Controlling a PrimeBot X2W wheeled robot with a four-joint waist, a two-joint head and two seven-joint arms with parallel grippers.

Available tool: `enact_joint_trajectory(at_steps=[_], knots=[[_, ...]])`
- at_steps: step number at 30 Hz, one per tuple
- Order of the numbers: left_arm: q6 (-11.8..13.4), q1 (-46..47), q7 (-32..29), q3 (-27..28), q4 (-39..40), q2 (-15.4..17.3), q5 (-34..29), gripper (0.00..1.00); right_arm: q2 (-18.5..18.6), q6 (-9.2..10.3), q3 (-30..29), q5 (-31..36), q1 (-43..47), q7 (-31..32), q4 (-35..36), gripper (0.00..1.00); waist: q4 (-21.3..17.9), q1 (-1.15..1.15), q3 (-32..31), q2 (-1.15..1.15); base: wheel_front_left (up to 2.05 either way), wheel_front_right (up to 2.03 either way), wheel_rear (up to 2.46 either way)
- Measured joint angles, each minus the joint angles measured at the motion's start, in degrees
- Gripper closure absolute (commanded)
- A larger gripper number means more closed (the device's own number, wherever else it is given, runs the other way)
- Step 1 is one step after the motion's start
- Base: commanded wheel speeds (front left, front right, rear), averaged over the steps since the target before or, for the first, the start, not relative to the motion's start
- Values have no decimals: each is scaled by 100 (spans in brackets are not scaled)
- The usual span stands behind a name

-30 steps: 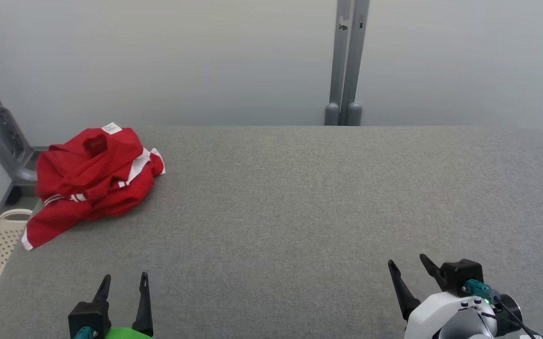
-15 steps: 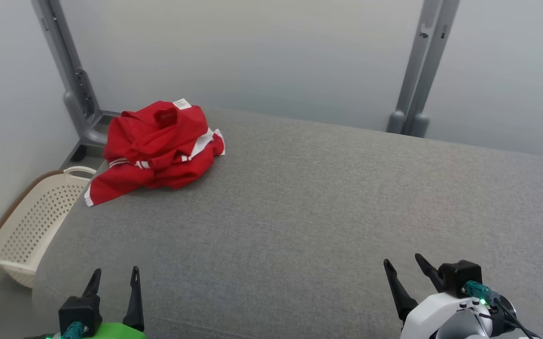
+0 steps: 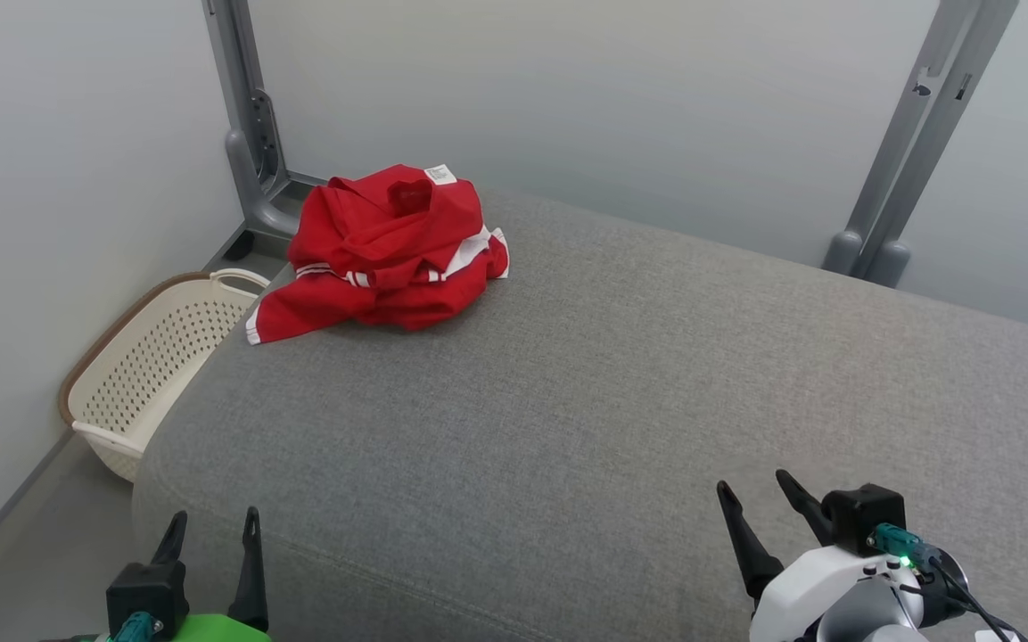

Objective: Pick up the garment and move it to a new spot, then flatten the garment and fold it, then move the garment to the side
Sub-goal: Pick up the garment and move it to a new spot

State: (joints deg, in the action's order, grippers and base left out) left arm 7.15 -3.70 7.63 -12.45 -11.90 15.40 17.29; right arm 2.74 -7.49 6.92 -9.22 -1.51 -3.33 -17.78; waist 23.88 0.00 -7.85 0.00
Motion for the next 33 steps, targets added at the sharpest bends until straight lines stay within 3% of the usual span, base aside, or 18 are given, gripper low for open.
enact_joint_trajectory(at_steps=[5,13,21,33], knots=[[-53,41,-171,-79,-27,-2,65,0,-1,0,18,0,1,22,0,0,68,0,62,0,0,0,0],[-570,1538,-1313,-456,-667,-219,298,0,-1,0,-52,88,152,260,282,0,161,0,203,0,0,0,0],[-975,3455,-2369,-575,-1466,-547,672,0,-7,0,92,499,136,870,1250,0,87,0,620,0,0,0,0],[-1325,5704,-2826,-713,-2775,-539,744,0,-3,-1,242,1015,-165,1662,2869,0,-389,0,1922,0,0,0,0]])
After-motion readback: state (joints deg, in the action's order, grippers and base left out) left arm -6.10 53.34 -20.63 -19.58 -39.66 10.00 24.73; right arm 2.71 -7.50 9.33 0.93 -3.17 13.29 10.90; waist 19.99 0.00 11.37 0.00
